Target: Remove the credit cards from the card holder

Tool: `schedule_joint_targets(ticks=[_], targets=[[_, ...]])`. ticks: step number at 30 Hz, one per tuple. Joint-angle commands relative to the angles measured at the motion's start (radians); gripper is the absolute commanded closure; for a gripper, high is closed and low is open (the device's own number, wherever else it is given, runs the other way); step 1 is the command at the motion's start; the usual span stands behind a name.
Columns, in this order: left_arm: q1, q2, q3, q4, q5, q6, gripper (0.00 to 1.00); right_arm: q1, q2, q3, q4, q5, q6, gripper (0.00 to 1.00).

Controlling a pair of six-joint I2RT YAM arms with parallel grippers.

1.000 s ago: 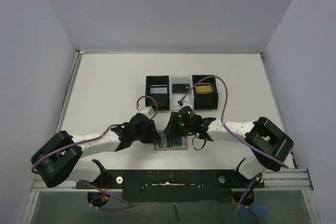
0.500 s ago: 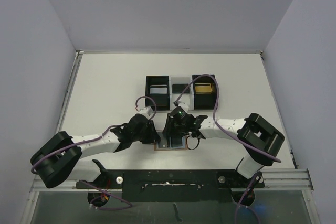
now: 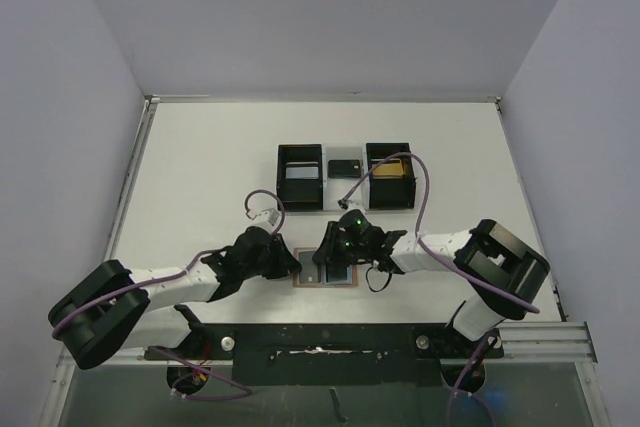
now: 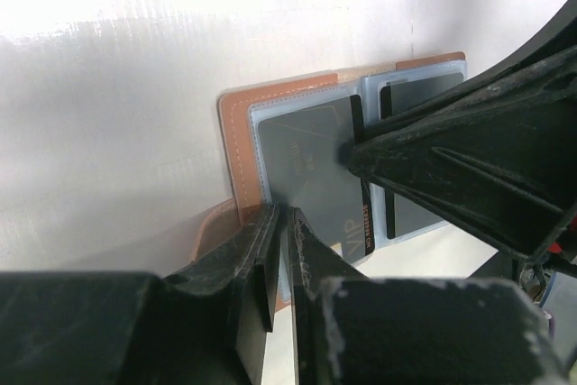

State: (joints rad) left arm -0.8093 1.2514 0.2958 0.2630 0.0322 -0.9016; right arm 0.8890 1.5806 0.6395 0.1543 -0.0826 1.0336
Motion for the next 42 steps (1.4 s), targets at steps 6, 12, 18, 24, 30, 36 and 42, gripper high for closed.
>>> schedule_joint_targets(ticks=[6,12,18,24,30,36,42], targets=[[-0.001,-0.012,-0.002,-0.149,-0.042,0.006,0.92,-0.07,-0.066,-0.141,0.283,-0.156,0.046,0.94],[-0.004,-0.038,0.031,-0.217,-0.142,-0.013,0.95,-0.109,-0.048,-0.183,0.384,-0.277,0.017,1.0],[-0.021,-0.067,0.053,-0.264,-0.22,-0.014,0.96,-0.141,-0.06,-0.224,0.406,-0.3,0.032,1.0],[-0.022,-0.145,0.056,-0.304,-0.234,0.007,0.95,-0.156,-0.067,-0.173,0.293,-0.256,-0.003,1.0],[-0.028,-0.181,0.079,-0.329,-0.219,0.011,0.96,-0.162,-0.129,-0.163,0.201,-0.216,-0.014,1.0],[-0.064,-0.204,0.265,-0.482,-0.27,0.09,0.91,-0.185,-0.173,-0.167,0.13,-0.238,-0.059,1.0],[-0.063,-0.168,0.273,-0.261,-0.06,0.109,0.79,-0.19,-0.131,-0.165,0.165,-0.248,-0.054,1.0]])
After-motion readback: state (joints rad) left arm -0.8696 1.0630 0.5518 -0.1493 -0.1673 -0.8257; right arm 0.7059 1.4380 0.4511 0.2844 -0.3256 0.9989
